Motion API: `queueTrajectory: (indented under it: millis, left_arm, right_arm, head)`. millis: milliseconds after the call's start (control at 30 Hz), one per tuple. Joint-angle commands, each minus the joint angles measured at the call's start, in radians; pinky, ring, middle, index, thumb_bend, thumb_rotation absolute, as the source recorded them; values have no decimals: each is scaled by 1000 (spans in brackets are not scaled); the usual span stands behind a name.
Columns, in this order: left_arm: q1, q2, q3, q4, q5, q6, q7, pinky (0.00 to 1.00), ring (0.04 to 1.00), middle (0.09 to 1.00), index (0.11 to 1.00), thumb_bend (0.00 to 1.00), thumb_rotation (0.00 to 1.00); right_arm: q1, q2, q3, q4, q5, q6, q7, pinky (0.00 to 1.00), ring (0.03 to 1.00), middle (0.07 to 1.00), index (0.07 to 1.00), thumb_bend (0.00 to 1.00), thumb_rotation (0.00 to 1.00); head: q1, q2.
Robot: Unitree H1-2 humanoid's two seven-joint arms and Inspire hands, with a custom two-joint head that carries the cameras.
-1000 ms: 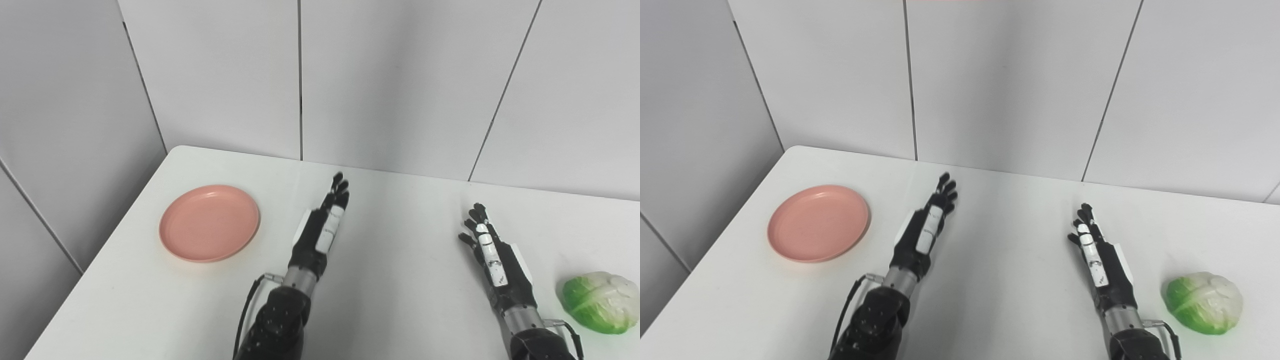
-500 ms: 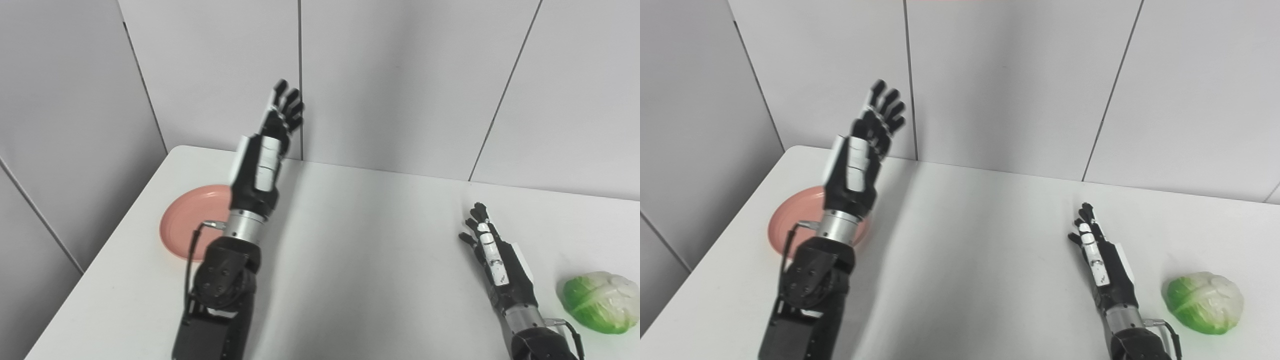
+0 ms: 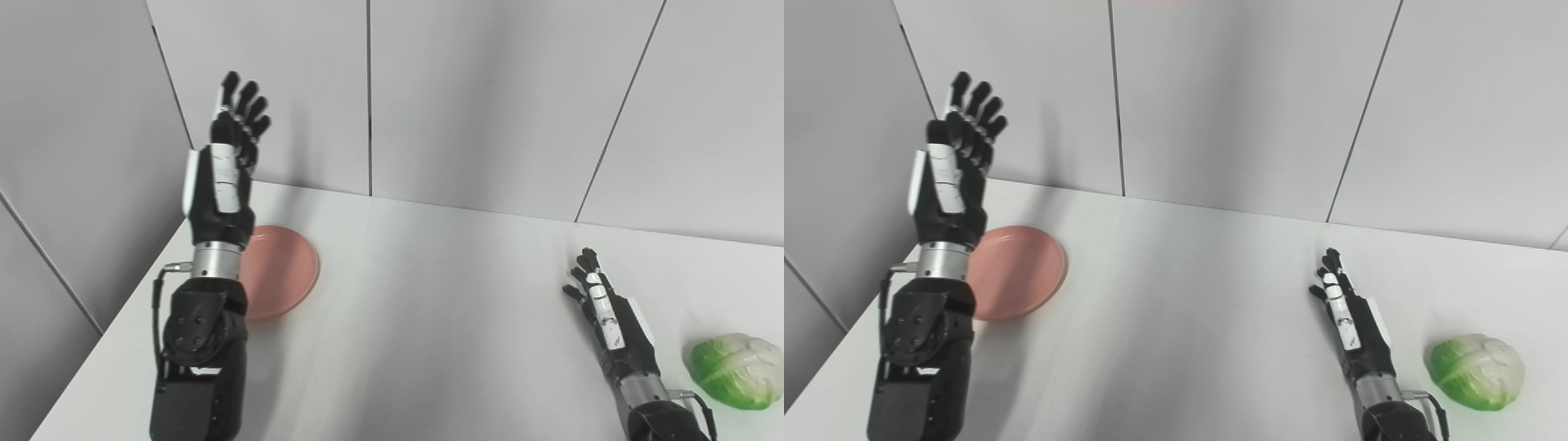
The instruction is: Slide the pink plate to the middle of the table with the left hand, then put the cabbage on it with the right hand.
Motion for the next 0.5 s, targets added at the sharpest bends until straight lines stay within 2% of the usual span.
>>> queueTrajectory:
  millis: [0,200,467]
  left_arm:
    - [-39,38,25,-4,-13,-48,14,956,968,973,976,849,1000]
    - [-24,111,115,74,-82,-76,15,947,957,960,955,873,1000]
    - [-11,153,160,122,-115,-75,24,956,966,967,964,873,1000]
  right_arm:
    - [8,-7,-9,6,-3,40,-8,1000,984,999,1000,201,1000]
    - [9,-8,-6,-1,-13,43,-13,992,983,998,1000,210,1000]
    - [14,-12,-6,-8,-17,33,-16,987,979,995,1000,197,1000]
  head:
    - [0,1]
    - [3,3]
    - [19,3]
